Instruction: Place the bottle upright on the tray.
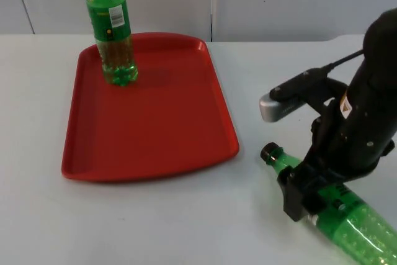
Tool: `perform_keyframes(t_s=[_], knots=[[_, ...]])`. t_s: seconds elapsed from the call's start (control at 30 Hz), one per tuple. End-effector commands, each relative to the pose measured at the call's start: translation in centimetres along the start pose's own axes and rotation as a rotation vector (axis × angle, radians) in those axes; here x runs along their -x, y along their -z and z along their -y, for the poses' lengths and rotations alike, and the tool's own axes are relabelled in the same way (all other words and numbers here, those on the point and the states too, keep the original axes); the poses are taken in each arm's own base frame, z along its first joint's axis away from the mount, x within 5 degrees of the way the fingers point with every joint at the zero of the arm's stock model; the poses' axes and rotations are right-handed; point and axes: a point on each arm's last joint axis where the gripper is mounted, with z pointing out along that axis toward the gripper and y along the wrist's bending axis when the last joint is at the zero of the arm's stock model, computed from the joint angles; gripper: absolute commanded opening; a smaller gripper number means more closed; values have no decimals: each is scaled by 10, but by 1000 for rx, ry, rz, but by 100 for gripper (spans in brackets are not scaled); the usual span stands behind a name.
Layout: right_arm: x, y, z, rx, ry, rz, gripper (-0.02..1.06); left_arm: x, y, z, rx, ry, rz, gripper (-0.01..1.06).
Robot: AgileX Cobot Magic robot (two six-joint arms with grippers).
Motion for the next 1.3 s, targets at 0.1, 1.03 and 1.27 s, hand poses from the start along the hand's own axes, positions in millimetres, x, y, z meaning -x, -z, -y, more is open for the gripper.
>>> perform_keyframes(t_s=[0.1, 1.03, 1.27], knots=[[-2, -13, -2, 5, 2, -20, 105, -1, -1, 0, 2, 7, 1, 88], [-1, -32, -3, 7, 6, 2, 91, -1, -1, 0, 2, 7, 1, 88], [-2, -32, -3, 8, 6, -8, 56, -1, -1, 0, 2, 7, 1, 88]])
